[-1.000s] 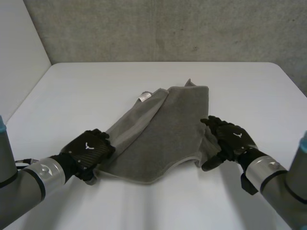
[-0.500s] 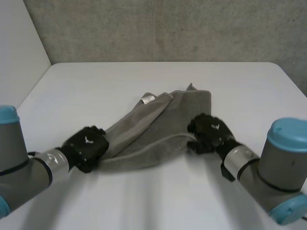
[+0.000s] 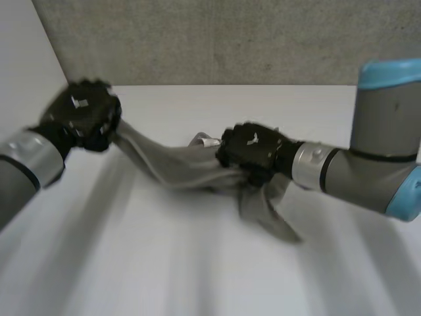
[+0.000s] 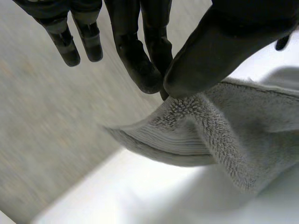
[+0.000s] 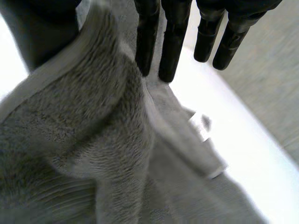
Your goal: Fold the towel.
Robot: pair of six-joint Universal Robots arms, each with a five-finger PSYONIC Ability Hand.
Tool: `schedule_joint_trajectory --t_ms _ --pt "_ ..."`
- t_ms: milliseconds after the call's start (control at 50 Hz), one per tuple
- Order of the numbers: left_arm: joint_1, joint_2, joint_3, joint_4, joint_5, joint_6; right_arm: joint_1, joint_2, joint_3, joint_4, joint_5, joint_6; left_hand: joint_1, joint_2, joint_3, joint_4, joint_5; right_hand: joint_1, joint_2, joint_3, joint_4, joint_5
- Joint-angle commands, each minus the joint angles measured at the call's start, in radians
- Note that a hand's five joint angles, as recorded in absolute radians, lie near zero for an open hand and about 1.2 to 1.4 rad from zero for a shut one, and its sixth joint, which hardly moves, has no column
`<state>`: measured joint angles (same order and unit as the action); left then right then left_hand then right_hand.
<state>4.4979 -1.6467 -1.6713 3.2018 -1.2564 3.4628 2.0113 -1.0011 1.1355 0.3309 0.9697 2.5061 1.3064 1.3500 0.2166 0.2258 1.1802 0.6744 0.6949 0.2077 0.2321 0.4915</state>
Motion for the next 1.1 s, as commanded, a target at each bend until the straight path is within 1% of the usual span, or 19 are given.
schedule_joint_trajectory --t_ms 20,40,60,120,140,160,180,220,240,280,340,440,600,900,920,1000,1040,1060,1100 --pt "0.000 -0.102 -0.099 0.000 0.008 0.010 -0.031 -0.010 0.142 -0.081 0.066 0.181 0.090 0.046 -0.042 -0.051 0.042 -0.674 -0.695 -0.033 -0.058 -0.492" --pt "0.003 -0.116 -0.110 0.000 0.009 0.015 -0.045 -0.040 0.189 -0.108 0.067 0.241 0.090 0.046 -0.042 -0.051 0.042 -0.674 -0.695 -0.033 -0.058 -0.492" --pt "0.003 -0.116 -0.110 0.000 0.009 0.015 -0.045 -0.040 0.190 -0.108 0.067 0.241 0.090 0.046 -0.042 -0.051 0.042 -0.674 -0.695 -0.033 -0.058 -0.492" --pt "0.012 -0.114 -0.125 0.001 0.009 0.036 -0.089 -0.172 0.375 -0.232 0.072 0.440 0.090 0.046 -0.042 -0.051 0.042 -0.674 -0.695 -0.033 -0.058 -0.492" --pt "0.012 -0.114 -0.125 0.001 0.009 0.036 -0.089 -0.172 0.375 -0.233 0.072 0.441 0.090 0.046 -0.042 -0.051 0.042 -0.674 -0.695 -0.033 -0.058 -0.492" --pt "0.012 -0.110 -0.125 0.001 0.009 0.036 -0.100 -0.212 0.442 -0.284 0.072 0.500 0.090 0.046 -0.042 -0.051 0.042 -0.674 -0.695 -0.033 -0.058 -0.492" --pt "0.012 -0.110 -0.125 0.001 0.009 0.036 -0.100 -0.212 0.443 -0.285 0.072 0.501 0.090 0.046 -0.042 -0.051 0.042 -0.674 -0.695 -0.033 -0.058 -0.492" --pt "0.010 -0.094 -0.125 0.001 0.009 0.036 -0.108 -0.281 0.567 -0.378 0.073 0.592 0.090 0.046 -0.042 -0.051 0.042 -0.674 -0.695 -0.033 -0.058 -0.492" --pt "0.010 -0.094 -0.125 0.001 0.009 0.036 -0.108 -0.281 0.567 -0.378 0.073 0.593 0.090 0.046 -0.042 -0.051 0.042 -0.674 -0.695 -0.033 -0.058 -0.492" --pt "0.003 -0.081 -0.123 0.001 0.009 0.036 -0.117 -0.323 0.673 -0.443 0.080 0.645 0.090 0.046 -0.042 -0.051 0.042 -0.674 -0.695 -0.033 -0.058 -0.492" --pt "0.000 -0.077 -0.122 0.001 0.011 0.036 -0.117 -0.329 0.711 -0.463 0.086 0.657 0.090 0.046 -0.042 -0.051 0.042 -0.674 -0.695 -0.033 -0.058 -0.492" --pt "-0.014 -0.065 -0.117 -0.002 0.009 0.036 -0.115 -0.333 0.823 -0.527 0.144 0.669 0.090 0.046 -0.042 -0.051 0.042 -0.674 -0.695 -0.033 -0.058 -0.492" --pt "-0.037 -0.061 -0.117 -0.002 0.008 0.038 -0.103 -0.321 0.888 -0.584 0.196 0.669 0.090 0.046 -0.042 -0.051 0.042 -0.674 -0.695 -0.033 -0.058 -0.492" --pt "-0.031 -0.025 -0.096 -0.003 0.003 0.035 -0.079 -0.398 0.923 -0.616 0.205 0.669 0.090 0.046 -0.042 -0.051 0.042 -0.639 -0.660 -0.033 -0.058 -0.492" --pt "-0.032 -0.021 -0.093 -0.003 0.002 0.035 -0.075 -0.398 0.923 -0.634 0.205 0.669 0.090 0.046 -0.042 -0.051 0.042 -0.578 -0.599 -0.033 -0.058 -0.492" --pt "-0.032 -0.011 -0.088 -0.003 0.000 0.032 -0.051 -0.386 0.917 -0.661 0.205 0.677 0.090 0.046 -0.042 -0.051 0.042 -0.504 -0.525 -0.033 -0.058 -0.492" --pt "-0.031 0.004 -0.087 -0.005 0.000 0.027 -0.017 -0.351 0.900 -0.674 0.204 0.680 0.090 0.046 -0.042 -0.051 0.042 -0.198 -0.218 -0.033 -0.058 -0.189" --pt "-0.031 0.004 -0.087 -0.005 0.000 0.027 -0.017 -0.350 0.900 -0.674 0.204 0.680 0.090 0.046 -0.042 -0.051 0.042 -0.196 -0.217 -0.033 -0.058 -0.188" --pt "-0.026 0.031 -0.084 -0.007 -0.001 0.022 0.001 -0.274 0.868 -0.676 0.204 0.680 0.090 0.046 -0.042 -0.051 0.042 0.076 0.055 -0.033 -0.058 0.084"
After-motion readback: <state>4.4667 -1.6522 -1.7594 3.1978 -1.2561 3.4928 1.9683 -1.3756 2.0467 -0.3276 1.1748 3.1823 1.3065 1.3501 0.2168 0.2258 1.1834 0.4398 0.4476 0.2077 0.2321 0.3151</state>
